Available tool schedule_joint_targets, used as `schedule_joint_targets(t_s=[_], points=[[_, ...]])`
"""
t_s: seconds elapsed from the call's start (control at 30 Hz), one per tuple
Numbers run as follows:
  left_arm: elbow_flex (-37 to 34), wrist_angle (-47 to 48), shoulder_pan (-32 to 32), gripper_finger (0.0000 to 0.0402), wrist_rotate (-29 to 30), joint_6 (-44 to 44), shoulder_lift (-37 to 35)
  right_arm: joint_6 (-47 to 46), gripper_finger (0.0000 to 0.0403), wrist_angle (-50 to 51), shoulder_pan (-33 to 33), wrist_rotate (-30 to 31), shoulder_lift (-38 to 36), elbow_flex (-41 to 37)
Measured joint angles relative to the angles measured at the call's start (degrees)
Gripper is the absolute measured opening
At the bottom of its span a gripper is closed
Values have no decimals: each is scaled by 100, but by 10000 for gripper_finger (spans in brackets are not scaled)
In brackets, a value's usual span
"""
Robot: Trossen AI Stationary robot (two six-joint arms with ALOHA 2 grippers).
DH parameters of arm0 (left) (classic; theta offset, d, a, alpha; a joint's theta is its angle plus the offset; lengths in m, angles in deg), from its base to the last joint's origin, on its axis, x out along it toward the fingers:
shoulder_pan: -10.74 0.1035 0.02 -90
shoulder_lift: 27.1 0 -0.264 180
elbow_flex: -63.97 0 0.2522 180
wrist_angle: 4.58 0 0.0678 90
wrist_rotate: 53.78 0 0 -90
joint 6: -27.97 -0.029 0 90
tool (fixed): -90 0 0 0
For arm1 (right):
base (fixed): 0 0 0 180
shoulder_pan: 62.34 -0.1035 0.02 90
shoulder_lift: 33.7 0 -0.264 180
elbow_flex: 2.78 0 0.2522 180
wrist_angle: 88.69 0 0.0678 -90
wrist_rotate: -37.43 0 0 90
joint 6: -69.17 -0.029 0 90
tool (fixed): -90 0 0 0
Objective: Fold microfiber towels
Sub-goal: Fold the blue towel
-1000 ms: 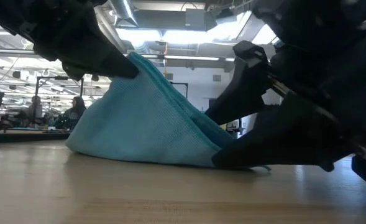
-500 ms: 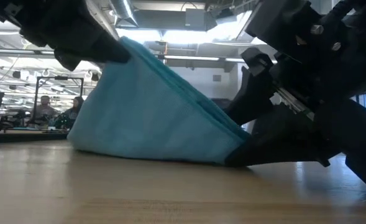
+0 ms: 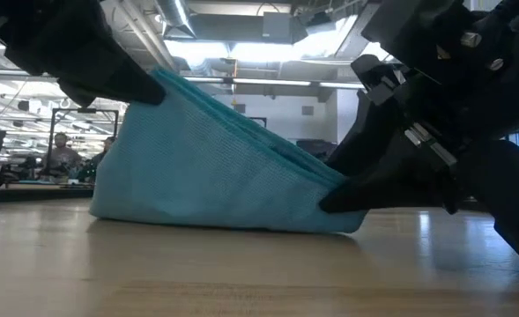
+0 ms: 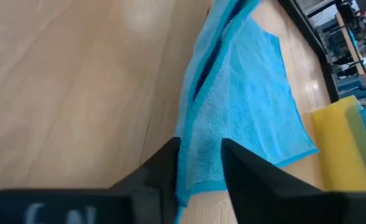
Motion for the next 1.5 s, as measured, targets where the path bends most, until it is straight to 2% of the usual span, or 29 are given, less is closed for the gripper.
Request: schedule_joint_targets(t_s=[0.17, 0.37, 0.47, 0.53, 0.6, 0.77, 0.87, 1.03, 1.13, 1.33, 1.43, 1.5], points=[[0, -4, -89, 0, 116, 21, 0, -5, 80, 33, 18, -219, -4, 0], [0, 20, -118, 0, 101, 22, 0, -31, 66, 80, 21, -379, -17, 0], [0, 167, -120, 0, -354, 26, 0, 26, 39, 202, -28, -576, -101, -7], [0, 278, -171, 0, -846, 29, 2, 79, 13, 352, -30, -979, -177, 39], [0, 298, -260, 0, -1234, 61, 33, 202, 9, 446, -32, -1303, -172, 175], [-2, 209, -636, 0, -1765, 22, 48, 453, 6, 557, -89, -2331, -146, 632], [-4, 138, -910, 0, -1875, 13, 45, 530, 6, 768, -118, -2678, -129, 965], [-4, 123, -1272, 0, -1233, 0, 44, 430, 3, 964, -56, -2668, -149, 1328], [-4, -18, -1299, 0, -1042, -18, 80, 265, 3, 1006, 95, -2660, -151, 1379], [-4, -1261, -1230, 3, -1507, -962, 722, -1, 2, 1122, 331, -2625, -155, 1379], [20, -1900, -1145, 24, -1803, -1385, 1094, -10, 2, 1119, 387, -2623, -157, 1379], [148, -2001, -1111, 46, -1857, -1704, 1280, -16, 2, 1119, 425, -2669, -157, 1381]])
